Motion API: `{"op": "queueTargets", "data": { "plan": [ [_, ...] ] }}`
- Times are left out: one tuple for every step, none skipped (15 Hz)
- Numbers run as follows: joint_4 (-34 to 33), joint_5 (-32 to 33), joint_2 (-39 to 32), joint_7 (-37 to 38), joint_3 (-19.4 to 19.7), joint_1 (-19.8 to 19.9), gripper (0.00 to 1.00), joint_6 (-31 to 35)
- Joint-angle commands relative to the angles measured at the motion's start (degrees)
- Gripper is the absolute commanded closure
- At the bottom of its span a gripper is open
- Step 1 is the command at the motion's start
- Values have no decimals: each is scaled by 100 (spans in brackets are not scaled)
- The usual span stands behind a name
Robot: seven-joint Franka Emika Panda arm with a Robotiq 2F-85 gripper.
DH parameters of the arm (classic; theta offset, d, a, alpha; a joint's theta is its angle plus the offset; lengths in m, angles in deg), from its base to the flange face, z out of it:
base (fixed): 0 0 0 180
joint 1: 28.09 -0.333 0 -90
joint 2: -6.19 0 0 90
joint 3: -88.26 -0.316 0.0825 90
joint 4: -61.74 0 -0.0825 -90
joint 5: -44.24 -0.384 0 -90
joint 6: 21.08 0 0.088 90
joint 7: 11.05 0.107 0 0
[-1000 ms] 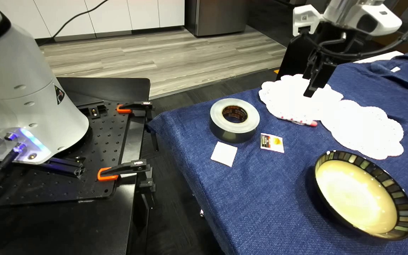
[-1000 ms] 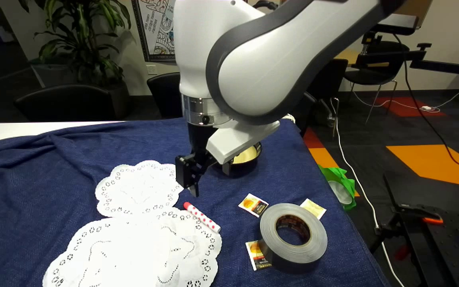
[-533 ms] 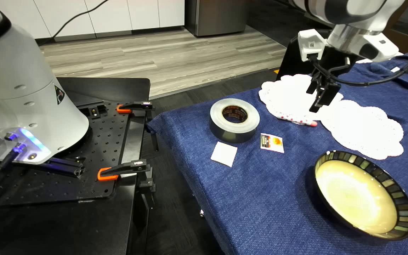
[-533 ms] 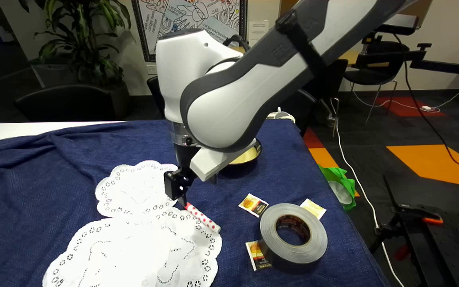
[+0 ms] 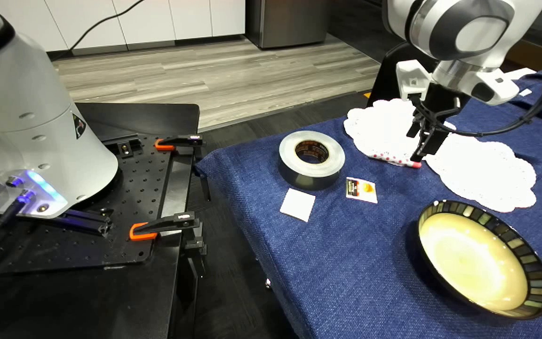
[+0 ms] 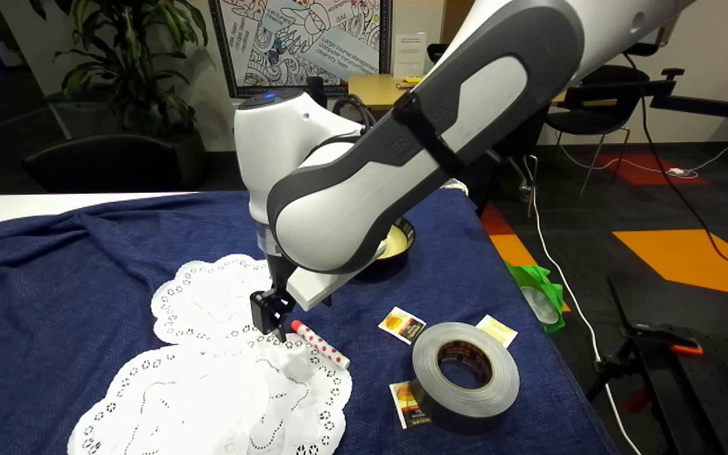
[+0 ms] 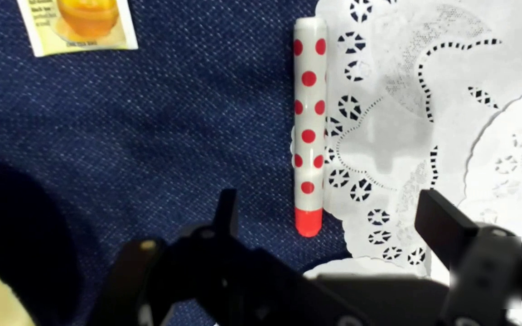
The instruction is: Put the marker in the bowl
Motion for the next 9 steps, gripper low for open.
{"op": "queueTargets", "data": {
  "plan": [
    [-398,-104,-237,-172,105,-46,25,-242],
    [-451,-105,-276,-170,110,-44,32,-267],
    [-493,-108,-307,-170,115,-40,32,-292],
    [-547,-111,-343,-169,120,-35,38,-332],
    [-597,-110,-377,-163,129,-34,43,-373],
    [-647,-115,-414,-164,134,-26,44,-423],
    [-689,-114,-444,-167,139,-22,47,-473],
    [-741,-115,-478,-160,146,-21,46,-527],
    [-788,-115,-512,-160,149,-19,42,-589]
  ]
}}
